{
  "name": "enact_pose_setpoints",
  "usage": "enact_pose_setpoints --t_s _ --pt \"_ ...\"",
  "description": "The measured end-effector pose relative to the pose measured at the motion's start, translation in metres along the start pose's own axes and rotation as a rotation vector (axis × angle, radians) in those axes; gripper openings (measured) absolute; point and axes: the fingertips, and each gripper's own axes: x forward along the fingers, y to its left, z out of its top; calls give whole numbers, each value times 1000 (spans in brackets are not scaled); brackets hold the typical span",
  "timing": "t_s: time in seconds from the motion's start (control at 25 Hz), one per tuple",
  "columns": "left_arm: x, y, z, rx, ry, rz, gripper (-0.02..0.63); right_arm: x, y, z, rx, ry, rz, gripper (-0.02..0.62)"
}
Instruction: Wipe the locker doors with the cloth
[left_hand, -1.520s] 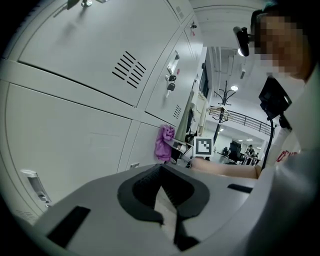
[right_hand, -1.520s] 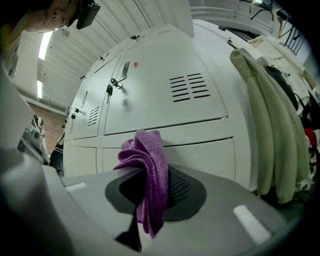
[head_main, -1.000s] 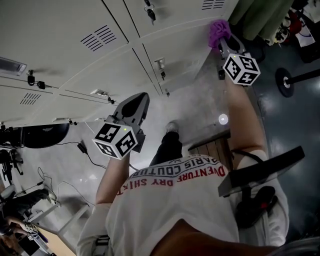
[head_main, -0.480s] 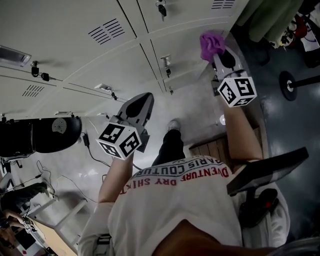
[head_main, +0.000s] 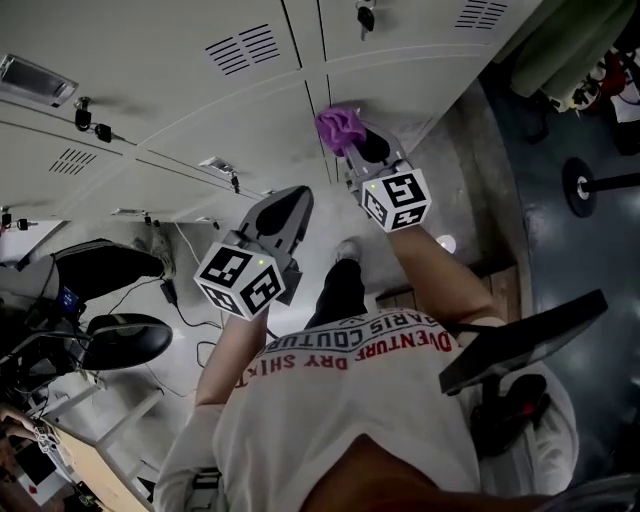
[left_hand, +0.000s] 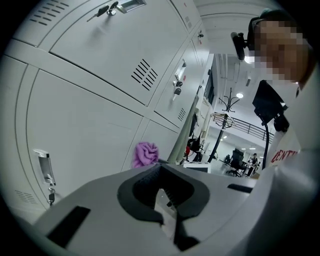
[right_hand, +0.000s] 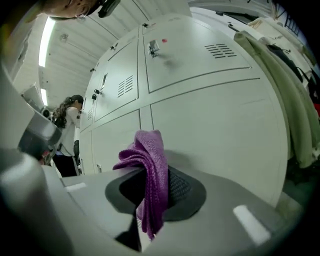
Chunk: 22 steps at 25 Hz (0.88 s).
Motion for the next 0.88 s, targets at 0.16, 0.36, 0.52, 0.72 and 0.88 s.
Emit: enact_pose_setpoints --t_s 0.16,0.36,0.52,0.72,0.88 --pt "-3 5 -6 -11 2 -3 -1 14 -7 -9 29 19 -33 57" --pt "-3 6 -9 -16 5 -9 0 21 -16 -12 25 31 -60 57" --pt "1 6 -10 -16 8 -6 0 22 -21 -11 13 29 -61 57" --pt "8 3 -11 -12 18 -15 -1 9 -47 -6 15 7 -104 57" --pt "15 -1 -13 -4 32 -32 0 -7 -84 0 14 -6 -179 57"
